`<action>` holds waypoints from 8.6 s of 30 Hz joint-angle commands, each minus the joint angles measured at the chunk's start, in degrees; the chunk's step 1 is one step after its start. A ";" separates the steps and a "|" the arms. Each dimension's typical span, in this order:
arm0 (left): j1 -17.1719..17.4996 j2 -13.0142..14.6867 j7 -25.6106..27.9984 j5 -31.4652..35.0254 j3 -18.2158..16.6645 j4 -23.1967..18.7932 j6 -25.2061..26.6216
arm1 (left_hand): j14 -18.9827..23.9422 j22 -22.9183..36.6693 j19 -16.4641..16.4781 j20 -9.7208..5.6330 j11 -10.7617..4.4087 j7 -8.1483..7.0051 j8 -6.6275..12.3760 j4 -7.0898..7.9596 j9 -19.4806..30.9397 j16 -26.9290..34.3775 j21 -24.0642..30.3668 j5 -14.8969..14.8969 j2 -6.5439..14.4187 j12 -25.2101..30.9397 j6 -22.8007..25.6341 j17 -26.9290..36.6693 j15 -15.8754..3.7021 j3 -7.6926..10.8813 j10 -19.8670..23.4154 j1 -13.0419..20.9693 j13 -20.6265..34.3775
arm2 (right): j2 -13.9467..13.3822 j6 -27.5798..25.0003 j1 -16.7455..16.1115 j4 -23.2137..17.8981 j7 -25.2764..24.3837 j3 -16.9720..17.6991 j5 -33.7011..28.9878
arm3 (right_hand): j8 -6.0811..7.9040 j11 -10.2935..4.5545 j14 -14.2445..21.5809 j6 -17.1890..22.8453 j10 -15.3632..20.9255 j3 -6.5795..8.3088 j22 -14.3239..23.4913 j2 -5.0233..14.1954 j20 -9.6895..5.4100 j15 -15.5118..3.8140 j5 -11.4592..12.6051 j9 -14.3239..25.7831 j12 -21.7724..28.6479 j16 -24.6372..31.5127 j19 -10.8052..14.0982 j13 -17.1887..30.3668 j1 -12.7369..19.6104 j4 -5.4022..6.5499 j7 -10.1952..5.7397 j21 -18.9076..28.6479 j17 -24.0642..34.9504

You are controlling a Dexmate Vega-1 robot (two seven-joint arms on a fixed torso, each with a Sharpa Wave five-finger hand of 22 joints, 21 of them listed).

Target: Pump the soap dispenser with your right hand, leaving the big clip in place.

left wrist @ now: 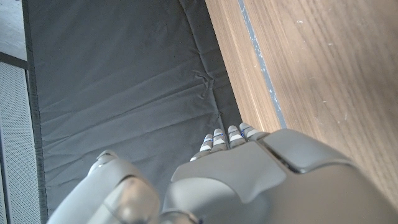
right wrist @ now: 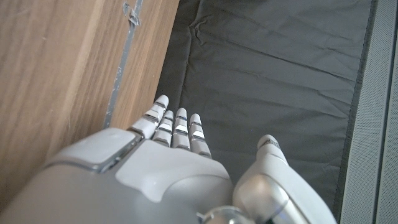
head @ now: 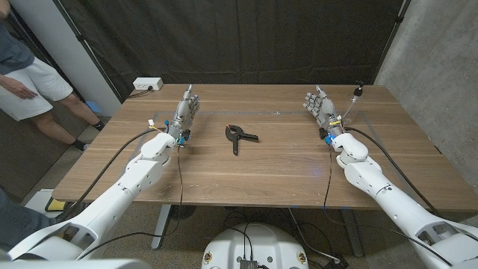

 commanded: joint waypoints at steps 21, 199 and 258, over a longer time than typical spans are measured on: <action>3.08 1.65 0.82 1.60 -0.69 -5.44 -2.50 | 6.74 0.10 6.44 -0.46 -1.08 -1.04 1.30 -0.51 0.13 0.90 1.67 0.30 2.11 1.53 7.03 0.17 -1.34 0.18 6.93 2.87 0.25 | -4.80 4.38 -9.16 -12.07 -7.87 5.59 -3.71 | 0.33 -0.07 1.64 1.28 1.54 -0.19 0.28 -0.13 -0.39 -0.05 -0.01 0.07 0.64 0.30 1.59 0.23 0.62 -0.68 -0.11 0.61 0.24; 11.60 4.61 3.30 1.06 -4.29 -11.87 -4.59 | 10.09 0.06 7.64 1.21 -1.80 -1.99 -0.59 -1.14 0.29 -0.60 -0.55 -2.03 4.97 -0.52 11.08 0.25 -1.44 -0.74 11.20 6.58 0.38 | -25.49 -48.59 -5.63 -29.35 -27.88 -0.15 -44.71 | -0.28 -3.24 1.62 5.09 3.76 -1.45 0.44 1.48 -0.94 -2.03 0.01 0.22 -0.69 -0.49 0.95 0.19 0.43 -0.91 -4.67 -0.79 0.33; 10.55 5.01 2.42 0.27 -3.99 -10.76 -3.24 | 9.70 0.16 6.67 1.98 -1.94 -2.26 -0.90 -1.00 0.33 -0.75 -0.97 -2.46 5.34 -1.00 11.12 0.28 -1.63 -1.32 10.98 6.82 0.43 | -23.73 -54.19 -3.28 -27.60 -27.35 -4.07 -43.52 | 3.43 -5.43 12.25 21.14 18.06 -2.00 0.47 1.40 -0.82 -3.61 0.08 0.74 2.92 0.19 8.46 0.25 0.35 -1.22 -4.78 1.09 0.24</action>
